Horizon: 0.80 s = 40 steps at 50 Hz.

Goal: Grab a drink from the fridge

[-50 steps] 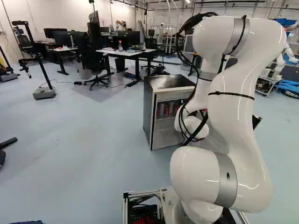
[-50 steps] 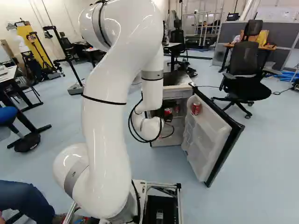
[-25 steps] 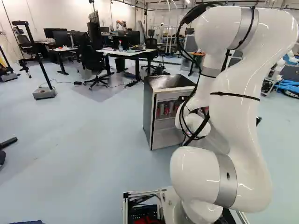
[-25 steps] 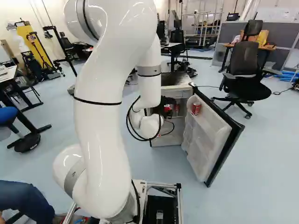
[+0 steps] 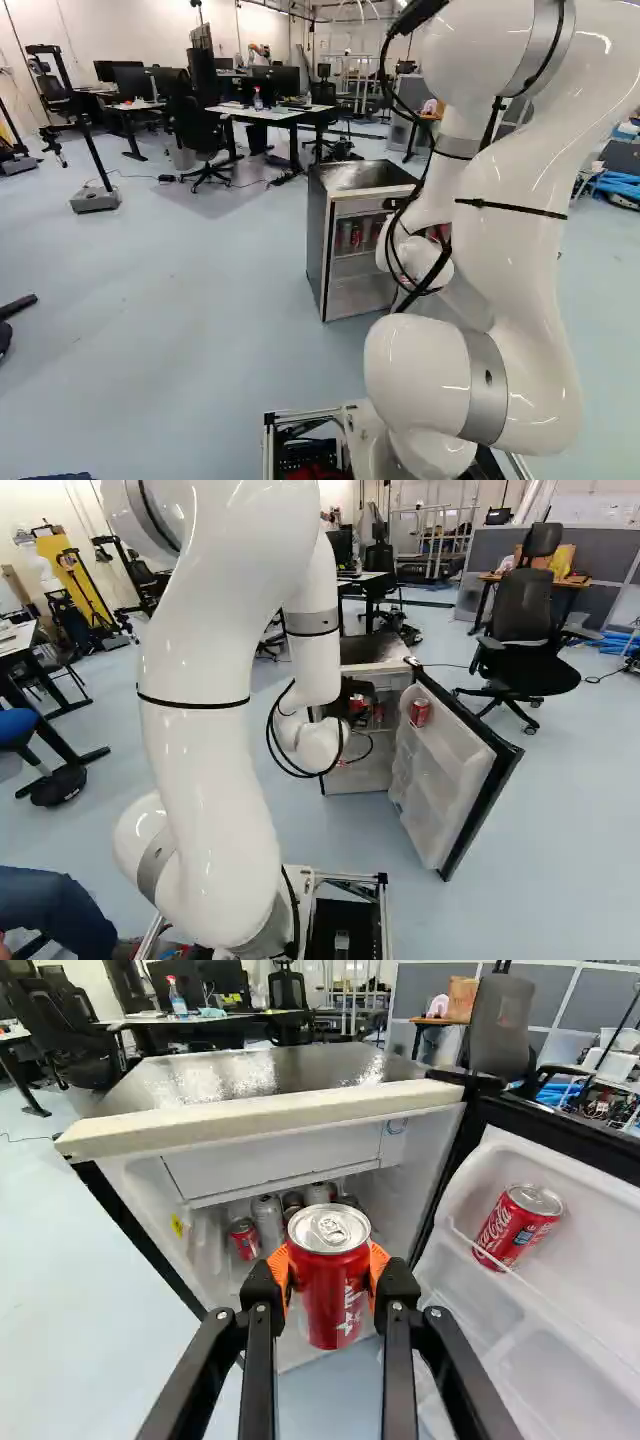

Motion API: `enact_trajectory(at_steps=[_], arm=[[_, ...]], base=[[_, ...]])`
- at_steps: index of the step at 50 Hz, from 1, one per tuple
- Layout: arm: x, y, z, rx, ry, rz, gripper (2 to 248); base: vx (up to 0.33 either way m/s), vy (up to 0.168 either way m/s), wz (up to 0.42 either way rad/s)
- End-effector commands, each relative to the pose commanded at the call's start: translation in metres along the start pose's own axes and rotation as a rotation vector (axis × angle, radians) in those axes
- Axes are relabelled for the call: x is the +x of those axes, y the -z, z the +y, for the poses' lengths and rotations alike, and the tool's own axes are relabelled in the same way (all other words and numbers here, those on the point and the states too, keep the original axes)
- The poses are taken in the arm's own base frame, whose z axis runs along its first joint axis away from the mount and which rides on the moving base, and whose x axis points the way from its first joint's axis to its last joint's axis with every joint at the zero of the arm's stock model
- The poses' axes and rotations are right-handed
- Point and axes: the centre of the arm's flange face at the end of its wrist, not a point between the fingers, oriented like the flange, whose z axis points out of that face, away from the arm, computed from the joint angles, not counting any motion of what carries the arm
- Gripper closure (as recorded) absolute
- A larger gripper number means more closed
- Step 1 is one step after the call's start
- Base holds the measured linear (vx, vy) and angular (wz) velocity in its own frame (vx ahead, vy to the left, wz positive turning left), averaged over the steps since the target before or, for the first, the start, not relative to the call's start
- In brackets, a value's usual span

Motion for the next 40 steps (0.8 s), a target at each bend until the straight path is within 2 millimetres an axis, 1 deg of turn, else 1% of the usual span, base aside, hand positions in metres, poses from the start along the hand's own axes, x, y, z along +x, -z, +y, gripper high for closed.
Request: enact_trajectory(at_steps=[40], arm=[[0.04, 0.002, -0.002, 0.004, 0.021, 0.09, 153]], base=[[0.0, 0.0, 0.0]])
